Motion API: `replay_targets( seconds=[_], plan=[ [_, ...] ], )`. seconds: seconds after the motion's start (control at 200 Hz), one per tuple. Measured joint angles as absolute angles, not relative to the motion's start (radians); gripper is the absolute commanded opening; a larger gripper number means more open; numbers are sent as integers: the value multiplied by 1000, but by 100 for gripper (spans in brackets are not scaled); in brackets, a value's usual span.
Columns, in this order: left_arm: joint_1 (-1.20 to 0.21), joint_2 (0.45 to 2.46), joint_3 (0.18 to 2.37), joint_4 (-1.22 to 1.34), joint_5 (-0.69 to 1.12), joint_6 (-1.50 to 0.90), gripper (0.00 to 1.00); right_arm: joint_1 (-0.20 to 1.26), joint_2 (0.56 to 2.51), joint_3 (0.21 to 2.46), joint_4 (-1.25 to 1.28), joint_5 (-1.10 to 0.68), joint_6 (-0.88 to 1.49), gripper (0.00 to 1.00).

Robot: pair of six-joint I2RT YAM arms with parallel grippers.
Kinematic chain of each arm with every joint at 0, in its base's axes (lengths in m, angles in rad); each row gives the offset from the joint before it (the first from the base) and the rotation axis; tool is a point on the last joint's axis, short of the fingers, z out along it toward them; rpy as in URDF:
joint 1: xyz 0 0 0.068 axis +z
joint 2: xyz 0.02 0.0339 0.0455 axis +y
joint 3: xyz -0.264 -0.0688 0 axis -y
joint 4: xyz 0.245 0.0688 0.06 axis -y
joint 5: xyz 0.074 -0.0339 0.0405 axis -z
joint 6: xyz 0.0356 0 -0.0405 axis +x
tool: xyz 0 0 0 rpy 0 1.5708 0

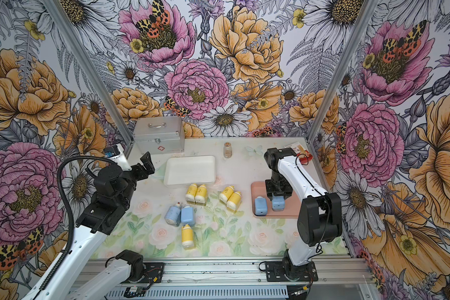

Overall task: Place the pencil sharpeners by color into the storage box
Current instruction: Place the pencil sharpener in the storage box.

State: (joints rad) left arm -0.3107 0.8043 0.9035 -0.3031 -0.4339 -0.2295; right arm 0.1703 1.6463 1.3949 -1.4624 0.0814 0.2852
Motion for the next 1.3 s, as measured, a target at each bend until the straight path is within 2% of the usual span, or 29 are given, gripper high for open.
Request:
replay_targets(
  seconds=[1.301],
  plan=[
    [-309, 804, 904, -303, -429, -236, 99, 162, 1685, 1250, -1314, 24, 268, 45]
  ],
)
